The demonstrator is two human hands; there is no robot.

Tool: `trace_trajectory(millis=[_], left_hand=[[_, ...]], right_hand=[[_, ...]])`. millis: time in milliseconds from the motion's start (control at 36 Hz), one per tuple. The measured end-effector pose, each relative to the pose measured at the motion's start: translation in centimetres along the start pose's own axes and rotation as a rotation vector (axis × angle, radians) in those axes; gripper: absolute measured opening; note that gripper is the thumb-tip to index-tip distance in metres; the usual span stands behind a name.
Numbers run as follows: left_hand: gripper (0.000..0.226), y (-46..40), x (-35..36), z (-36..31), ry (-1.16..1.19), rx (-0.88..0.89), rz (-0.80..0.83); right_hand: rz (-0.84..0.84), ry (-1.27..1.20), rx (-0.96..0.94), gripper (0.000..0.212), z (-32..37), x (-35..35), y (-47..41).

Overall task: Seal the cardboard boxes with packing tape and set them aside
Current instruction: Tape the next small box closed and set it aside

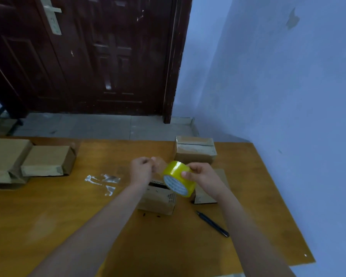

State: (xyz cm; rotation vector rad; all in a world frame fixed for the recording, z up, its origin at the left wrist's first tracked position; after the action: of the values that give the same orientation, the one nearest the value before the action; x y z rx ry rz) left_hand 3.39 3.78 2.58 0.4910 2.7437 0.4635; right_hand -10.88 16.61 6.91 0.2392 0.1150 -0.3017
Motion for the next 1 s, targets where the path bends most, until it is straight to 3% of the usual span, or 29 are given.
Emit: trace_trajectory(millis=[83, 139, 361, 500, 556, 750, 833, 917, 1000], left_hand=[[0.026, -0.3, -0.6, 0.6, 0.050, 0.000, -0.032], [0.025, -0.1, -0.3, 1.3, 0.037, 0.018, -0.027], [0.014, -1.6, 1.0, 5.4, 0.439, -0.198, 0.078], [0.017, -1.9, 1.3, 9.1, 0.516, -0.286, 0.040], [0.019, -1.8, 1.1, 10.3, 0.546, -0.314, 0.039], [0.025, -1.9, 1.4, 11.0, 0.508, -0.272, 0.034], [0.022, -1.8, 1.4, 11.3, 0.558, -0.257, 0.040], [0.017, -2.1, 1.1, 11.5, 0.673, -0.290, 0.048], [0.024, -2.5, 0.6, 11.5, 0.865, -0.377, 0.105]], right_hand=[[-0.086, 0.513, 0.238, 0.036, -1.5, -0.8, -0.3], [-0.107, 0.649, 0.331, 0.043, -2.6, -1.0, -0.2], [-0.037, 0.437, 0.298, 0.048, -4.5, -0.7, 0.8], [0.040, 0.387, 0.315, 0.020, -5.6, -0.5, 0.9], [0.041, 0.411, 0.317, 0.018, -5.8, -0.4, 0.9], [-0.091, 0.704, 0.416, 0.047, -7.2, -0.2, 0.4], [-0.120, 0.895, 0.581, 0.044, -7.5, 0.0, 0.0], [-0.077, 0.897, 0.638, 0.043, -7.8, 1.0, -0.4], [-0.047, 0.833, 0.552, 0.058, -7.9, 1.9, -0.9]])
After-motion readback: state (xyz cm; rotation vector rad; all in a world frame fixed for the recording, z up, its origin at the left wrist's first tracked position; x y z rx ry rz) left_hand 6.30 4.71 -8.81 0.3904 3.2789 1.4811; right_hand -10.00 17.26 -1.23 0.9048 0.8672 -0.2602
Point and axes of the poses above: each hand's wrist, its own y-axis away from the middle knuckle, its own x-axis out of the palm, z = x × y, the point moved 3 cm from there along -y, towards the middle knuckle, and after that the axes turned 12 degrees about -y, right-handed, at the moved point
